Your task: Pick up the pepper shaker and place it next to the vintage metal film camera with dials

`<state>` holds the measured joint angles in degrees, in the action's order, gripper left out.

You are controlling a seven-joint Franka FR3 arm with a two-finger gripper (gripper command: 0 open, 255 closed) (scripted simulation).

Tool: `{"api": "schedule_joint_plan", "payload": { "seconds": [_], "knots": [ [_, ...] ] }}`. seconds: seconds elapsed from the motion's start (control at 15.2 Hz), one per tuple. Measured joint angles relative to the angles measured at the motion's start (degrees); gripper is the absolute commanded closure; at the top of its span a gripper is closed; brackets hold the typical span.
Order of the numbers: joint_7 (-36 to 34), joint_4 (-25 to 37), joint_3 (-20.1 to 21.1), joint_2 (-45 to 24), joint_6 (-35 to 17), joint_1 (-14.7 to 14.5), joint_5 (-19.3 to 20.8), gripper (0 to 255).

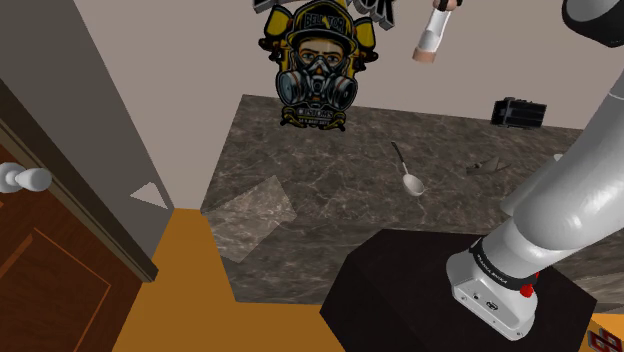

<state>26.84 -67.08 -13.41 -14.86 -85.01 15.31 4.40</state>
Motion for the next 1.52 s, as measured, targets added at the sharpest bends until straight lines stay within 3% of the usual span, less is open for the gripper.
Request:
{"api": "schedule_joint_plan", "payload": {
  "seconds": [0.86,1.52],
  "knots": [
    [14.0,-15.0,-6.0,10.7,-6.3,8.0,0.9,255],
    [27.9,-14.1,-12.3,10.0,-7.2,15.7,-1.3,255]
  ]
}}
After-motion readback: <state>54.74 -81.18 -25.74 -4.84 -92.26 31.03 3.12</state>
